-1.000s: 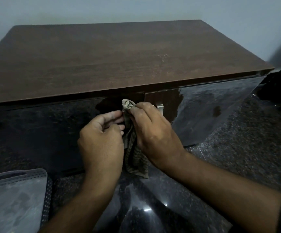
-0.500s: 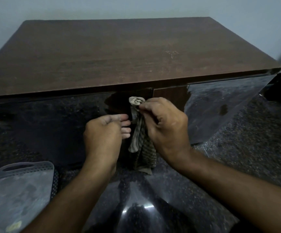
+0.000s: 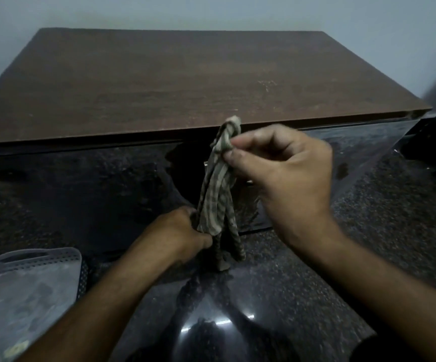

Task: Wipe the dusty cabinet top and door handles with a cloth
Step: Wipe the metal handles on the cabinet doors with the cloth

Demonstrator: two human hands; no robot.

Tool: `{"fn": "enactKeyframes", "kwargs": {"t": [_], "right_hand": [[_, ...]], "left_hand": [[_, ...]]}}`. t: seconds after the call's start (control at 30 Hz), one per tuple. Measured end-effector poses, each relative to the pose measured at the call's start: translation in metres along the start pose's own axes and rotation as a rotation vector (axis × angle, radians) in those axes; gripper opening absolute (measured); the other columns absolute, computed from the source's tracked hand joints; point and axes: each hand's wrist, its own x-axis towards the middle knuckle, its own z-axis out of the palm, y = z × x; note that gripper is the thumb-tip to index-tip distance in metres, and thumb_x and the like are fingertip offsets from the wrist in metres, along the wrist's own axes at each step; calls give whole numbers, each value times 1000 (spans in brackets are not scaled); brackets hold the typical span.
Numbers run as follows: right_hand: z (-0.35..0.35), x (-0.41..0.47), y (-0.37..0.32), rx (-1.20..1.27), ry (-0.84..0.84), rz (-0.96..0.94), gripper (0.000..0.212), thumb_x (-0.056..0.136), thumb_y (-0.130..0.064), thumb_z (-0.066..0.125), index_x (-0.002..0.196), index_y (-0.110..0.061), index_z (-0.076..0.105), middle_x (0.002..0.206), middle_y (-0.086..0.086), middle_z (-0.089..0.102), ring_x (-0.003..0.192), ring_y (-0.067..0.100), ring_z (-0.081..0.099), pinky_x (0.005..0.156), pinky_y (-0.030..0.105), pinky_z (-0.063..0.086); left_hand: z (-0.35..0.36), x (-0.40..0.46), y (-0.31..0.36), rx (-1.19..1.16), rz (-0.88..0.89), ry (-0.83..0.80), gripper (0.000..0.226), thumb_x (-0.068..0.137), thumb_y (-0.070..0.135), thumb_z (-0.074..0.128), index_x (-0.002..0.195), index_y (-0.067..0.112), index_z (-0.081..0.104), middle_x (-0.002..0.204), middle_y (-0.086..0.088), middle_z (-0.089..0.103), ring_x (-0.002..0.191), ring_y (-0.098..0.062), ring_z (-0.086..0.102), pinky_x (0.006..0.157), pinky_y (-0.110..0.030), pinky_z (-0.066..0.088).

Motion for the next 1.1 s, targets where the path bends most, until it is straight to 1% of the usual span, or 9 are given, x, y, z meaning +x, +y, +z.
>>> {"fn": "enactKeyframes", "kwargs": {"t": [0.1, 0.17, 0.33, 0.43, 0.63, 0.8, 0.97, 1.03, 1.1], "right_hand": [[-6, 8, -19, 307, -42, 128, 20, 77, 13, 72, 75, -6, 69, 69, 7, 71, 63, 19, 68, 57, 26, 56], [-16, 16, -16, 339, -57, 222, 19, 80, 13, 67, 77, -6, 67, 70, 8, 69, 59, 17, 65, 52, 25, 54], [-44, 32, 4, -516, -348, 203, 14, 79, -2, 74, 75, -14, 71, 64, -6, 67, 55, 4, 58, 53, 24, 47], [-46, 29, 8, -684, -639, 461, 12, 83, 2, 72, 86, -10, 72, 78, 9, 75, 67, 15, 71, 66, 38, 61], [-45, 20, 12, -258, -718, 803, 37, 87, 12, 64, 116, -7, 52, 114, 31, 67, 102, 45, 69, 89, 63, 54], [-42, 16, 11, 176, -674, 815, 36, 87, 20, 52, 117, 0, 59, 114, 30, 68, 97, 40, 69, 88, 54, 57], [-40, 21, 14, 248, -557, 686, 40, 79, 13, 57, 119, 13, 55, 110, 28, 60, 90, 38, 55, 87, 54, 55], [-38, 23, 13, 282, -563, 694, 42, 79, 10, 57, 121, 13, 52, 114, 25, 57, 100, 37, 46, 92, 58, 51], [-36, 23, 14, 244, -612, 674, 38, 81, 13, 58, 118, 5, 57, 106, 19, 65, 95, 36, 56, 80, 46, 59]], "left_hand": [[5, -1, 4, -215, 78, -45, 11, 89, 21, 70, 100, 23, 69, 95, -8, 75, 85, -31, 72, 84, -46, 60], [7, 2, 5, -471, 46, -101, 18, 100, 9, 51, 100, 16, 67, 93, -15, 74, 80, -34, 71, 79, -46, 61], [-6, -5, 7, -810, 161, -136, 23, 99, 10, 53, 108, -1, 71, 98, -23, 75, 91, -35, 73, 78, -35, 61], [-12, -10, 4, -830, 275, -119, 26, 97, 7, 51, 109, -4, 72, 102, -19, 76, 97, -31, 73, 85, -38, 60], [-21, -16, 8, -1058, 425, -120, 39, 96, 9, 37, 109, 3, 73, 108, -15, 75, 102, -25, 72, 86, -36, 60], [-27, -21, 12, -1176, 451, -181, 39, 97, 9, 35, 110, 2, 71, 112, -16, 74, 105, -26, 71, 88, -37, 59], [-34, -20, 4, -862, 440, -72, 29, 94, 10, 52, 116, 10, 71, 117, -16, 72, 91, -23, 63, 71, -29, 53], [-35, -13, -3, -882, 338, -199, 32, 97, 13, 52, 127, 10, 64, 122, -18, 69, 93, -24, 65, 79, -36, 57], [-35, -6, -7, -924, 287, -310, 38, 100, 11, 46, 137, 6, 53, 134, -24, 60, 105, -33, 66, 90, -48, 57]]}}
